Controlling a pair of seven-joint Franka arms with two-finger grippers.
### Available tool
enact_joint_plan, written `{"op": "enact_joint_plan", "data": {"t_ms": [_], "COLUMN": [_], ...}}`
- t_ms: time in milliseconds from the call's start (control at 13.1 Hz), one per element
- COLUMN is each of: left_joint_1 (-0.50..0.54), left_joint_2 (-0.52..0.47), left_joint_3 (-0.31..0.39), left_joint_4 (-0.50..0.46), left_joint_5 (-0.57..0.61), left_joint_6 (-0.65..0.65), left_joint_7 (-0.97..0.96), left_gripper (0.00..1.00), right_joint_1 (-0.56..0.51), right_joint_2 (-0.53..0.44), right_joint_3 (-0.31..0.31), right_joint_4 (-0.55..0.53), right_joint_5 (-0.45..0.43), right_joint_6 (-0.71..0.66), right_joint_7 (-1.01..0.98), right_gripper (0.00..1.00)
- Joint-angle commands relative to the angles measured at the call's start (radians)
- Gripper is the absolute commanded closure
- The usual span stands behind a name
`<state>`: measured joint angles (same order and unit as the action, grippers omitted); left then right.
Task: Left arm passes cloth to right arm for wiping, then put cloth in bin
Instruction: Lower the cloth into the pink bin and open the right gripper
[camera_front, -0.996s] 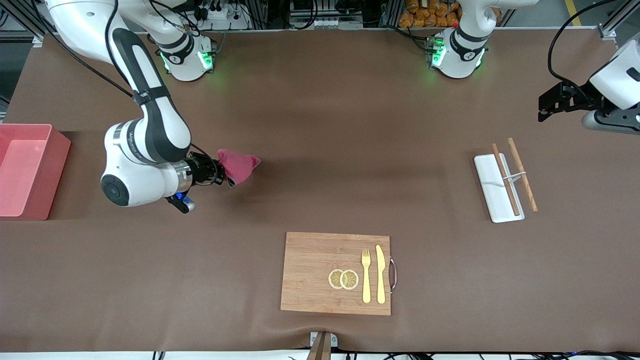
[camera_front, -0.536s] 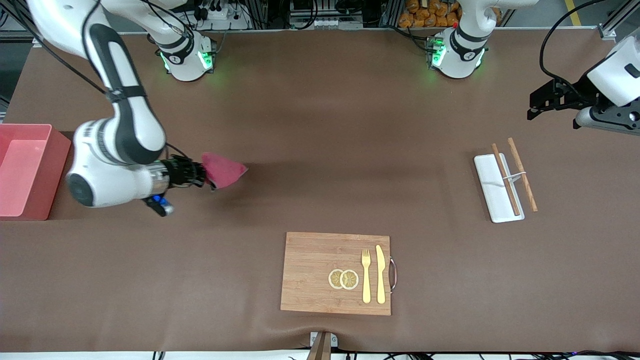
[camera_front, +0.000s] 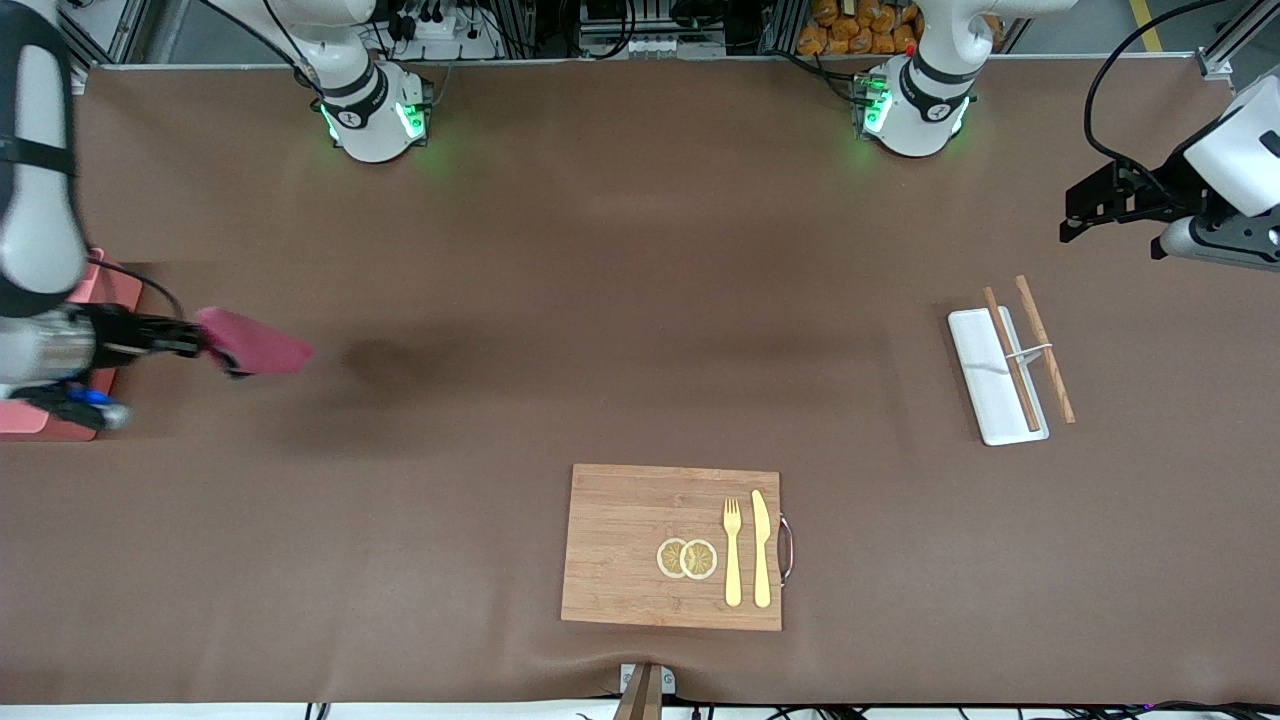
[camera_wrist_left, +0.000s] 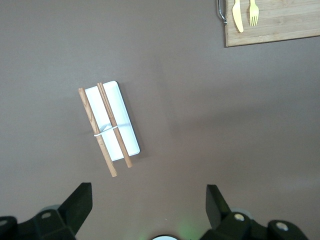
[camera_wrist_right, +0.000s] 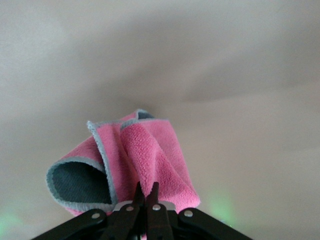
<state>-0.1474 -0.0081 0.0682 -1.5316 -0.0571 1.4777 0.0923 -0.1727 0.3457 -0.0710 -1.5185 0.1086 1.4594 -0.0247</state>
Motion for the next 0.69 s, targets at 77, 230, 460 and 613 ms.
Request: {"op": "enact_joint_plan", "data": {"t_ms": [77,230,460,613], "left_joint_1": [0.005,0.005,0.005,0.005], "left_joint_2": [0.0,0.0,0.0,0.0], "left_joint_3": [-0.001,-0.001,-0.001,-0.001], "left_joint_4": [0.007,0.007,0.007,0.007], "left_joint_5": [-0.016,-0.016,-0.016,-0.016], "left_joint_6": [0.006,0.007,0.007,0.007], "left_joint_7": [0.009,0.009,0.009,0.009], "left_gripper": [0.0,0.0,0.0,0.0], "right_joint_1": [-0.175,-0.243,-0.377,-0.434], "right_joint_2": [0.015,0.033,0.081,0.14], "right_joint_3": [0.02,0.02,0.02,0.02], "right_joint_4": [0.133,0.225,0.284,0.282], "right_joint_5": [-0.136,-0.214,-0.244,-0.244], "right_joint_6": [-0.034,-0.024,0.065,0.184], "right_joint_7": [-0.356,-0.502,-0.705,-0.797], "right_gripper": [1.0,1.0,1.0,1.0]}}
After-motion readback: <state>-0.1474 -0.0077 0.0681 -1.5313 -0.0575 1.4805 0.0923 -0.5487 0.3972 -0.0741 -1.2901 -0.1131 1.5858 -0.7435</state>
